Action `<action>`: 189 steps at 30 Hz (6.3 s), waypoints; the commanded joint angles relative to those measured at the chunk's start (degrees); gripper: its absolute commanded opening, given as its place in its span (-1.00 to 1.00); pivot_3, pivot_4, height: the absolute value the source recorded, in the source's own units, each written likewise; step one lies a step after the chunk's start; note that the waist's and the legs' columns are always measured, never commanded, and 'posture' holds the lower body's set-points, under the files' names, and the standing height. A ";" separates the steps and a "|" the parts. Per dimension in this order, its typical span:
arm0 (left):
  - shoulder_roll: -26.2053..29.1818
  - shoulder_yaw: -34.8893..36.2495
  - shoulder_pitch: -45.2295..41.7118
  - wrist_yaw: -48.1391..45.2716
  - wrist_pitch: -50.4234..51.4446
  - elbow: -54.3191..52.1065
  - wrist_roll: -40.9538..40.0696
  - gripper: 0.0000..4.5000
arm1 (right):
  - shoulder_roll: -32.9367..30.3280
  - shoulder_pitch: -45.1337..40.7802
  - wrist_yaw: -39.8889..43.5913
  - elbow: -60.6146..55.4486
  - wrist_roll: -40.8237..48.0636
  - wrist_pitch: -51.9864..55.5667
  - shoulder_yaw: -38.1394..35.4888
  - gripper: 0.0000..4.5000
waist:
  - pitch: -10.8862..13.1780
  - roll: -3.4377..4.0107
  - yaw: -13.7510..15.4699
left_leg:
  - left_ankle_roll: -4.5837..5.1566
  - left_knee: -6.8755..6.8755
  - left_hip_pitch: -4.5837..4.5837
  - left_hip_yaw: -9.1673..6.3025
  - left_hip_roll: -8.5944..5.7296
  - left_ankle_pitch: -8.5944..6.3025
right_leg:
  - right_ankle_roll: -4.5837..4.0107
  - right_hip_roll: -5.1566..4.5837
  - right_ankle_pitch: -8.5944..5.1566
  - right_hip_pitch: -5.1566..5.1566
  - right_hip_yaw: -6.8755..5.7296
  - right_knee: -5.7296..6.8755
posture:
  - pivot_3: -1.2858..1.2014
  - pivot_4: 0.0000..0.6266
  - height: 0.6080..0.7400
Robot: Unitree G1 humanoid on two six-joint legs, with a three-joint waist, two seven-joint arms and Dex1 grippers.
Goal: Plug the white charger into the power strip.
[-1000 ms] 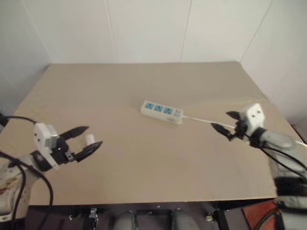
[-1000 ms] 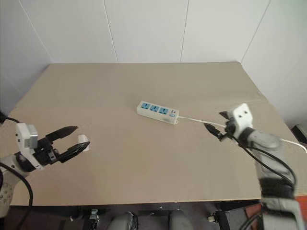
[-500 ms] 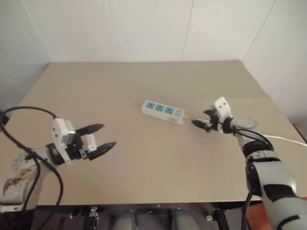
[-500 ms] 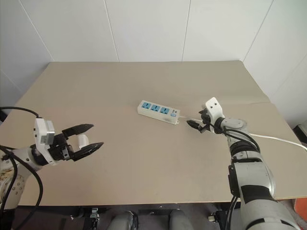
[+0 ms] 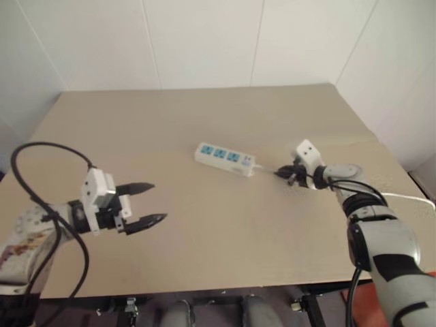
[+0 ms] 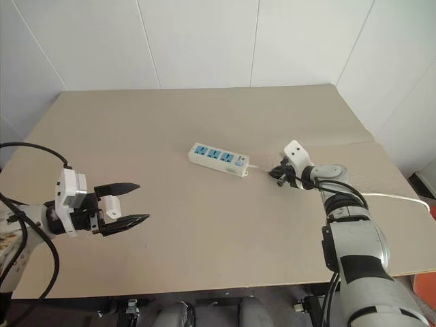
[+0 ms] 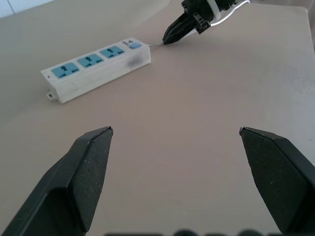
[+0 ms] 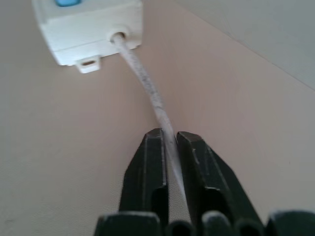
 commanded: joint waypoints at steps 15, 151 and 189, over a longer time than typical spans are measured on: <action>0.42 0.97 1.86 -1.63 -0.23 -0.88 -0.59 1.00 | -9.13 32.35 18.43 -45.58 10.94 5.15 -2.35 -1.00 | -0.01 0.01 1.57 | 0.00 -0.01 -0.01 -0.49 0.03 -0.01 | 0.01 -0.07 0.00 0.06 -0.05 0.00 | 0.03 -0.52 1.00; 7.44 -74.53 -71.26 -24.23 -103.39 71.89 44.63 1.00 | 2.11 44.46 13.70 -67.03 20.38 10.61 9.54 0.52 | 0.25 -0.50 1.65 | 0.05 0.27 -0.04 -0.18 0.01 0.01 | 0.06 0.28 -0.10 0.07 -0.07 0.15 | 0.03 -0.52 1.00; 1.35 -66.51 -73.87 16.91 -104.56 80.86 89.09 -0.55 | 1.54 43.99 12.14 -65.41 18.54 9.94 9.68 0.52 | 0.21 -0.54 1.90 | 0.12 0.31 0.14 -0.16 -0.11 0.06 | 0.09 0.19 -0.09 0.15 -0.07 0.53 | 0.03 -0.52 1.00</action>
